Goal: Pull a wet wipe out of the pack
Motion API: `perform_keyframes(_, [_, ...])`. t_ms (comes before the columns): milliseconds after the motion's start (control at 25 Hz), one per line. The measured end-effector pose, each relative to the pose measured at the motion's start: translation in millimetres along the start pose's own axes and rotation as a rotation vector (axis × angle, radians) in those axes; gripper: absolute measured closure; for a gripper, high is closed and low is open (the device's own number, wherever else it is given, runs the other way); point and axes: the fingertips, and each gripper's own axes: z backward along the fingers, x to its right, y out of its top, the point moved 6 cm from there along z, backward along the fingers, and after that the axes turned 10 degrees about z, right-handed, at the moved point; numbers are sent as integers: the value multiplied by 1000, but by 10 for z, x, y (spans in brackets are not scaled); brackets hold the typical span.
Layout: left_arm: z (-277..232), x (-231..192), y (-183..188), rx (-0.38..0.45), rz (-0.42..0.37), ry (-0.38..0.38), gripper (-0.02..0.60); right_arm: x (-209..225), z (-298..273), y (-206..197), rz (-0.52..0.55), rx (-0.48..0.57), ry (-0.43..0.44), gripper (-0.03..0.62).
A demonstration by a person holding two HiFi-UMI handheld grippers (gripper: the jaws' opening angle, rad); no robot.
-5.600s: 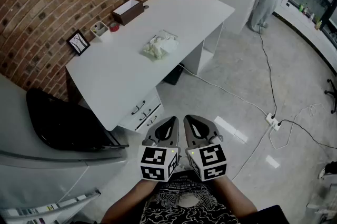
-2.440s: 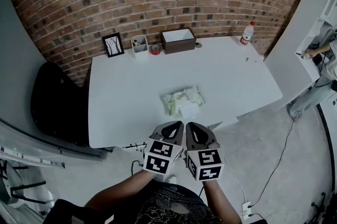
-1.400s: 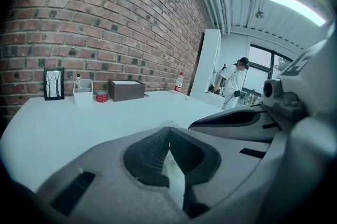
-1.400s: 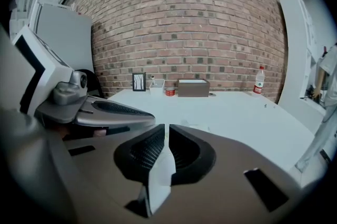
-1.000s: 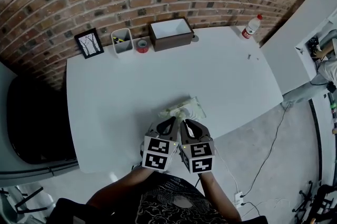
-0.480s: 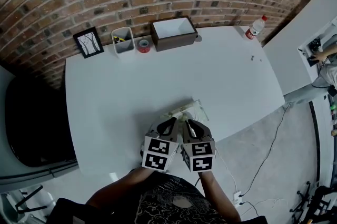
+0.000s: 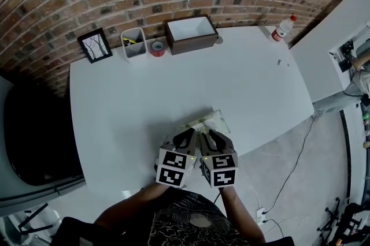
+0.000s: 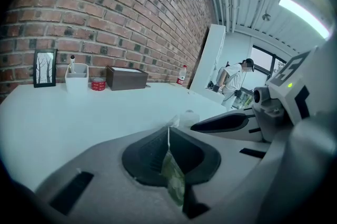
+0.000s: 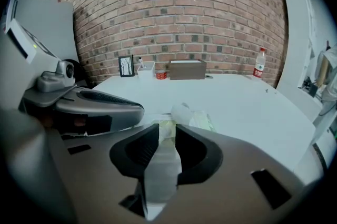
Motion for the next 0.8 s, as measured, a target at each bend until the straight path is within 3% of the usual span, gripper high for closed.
perform_keyframes(280, [6,-10,-10,-2,2,0,569,11,-35,-17,-9,-7,12,510])
perform_keyframes(480, [35,-13,0,5,2,4,569,-19,-45,-7,-4,-4,25,563])
perform_keyframes(800, [104,-25,4,14,-2,12,569,46,-4,25,-17,19,16,576])
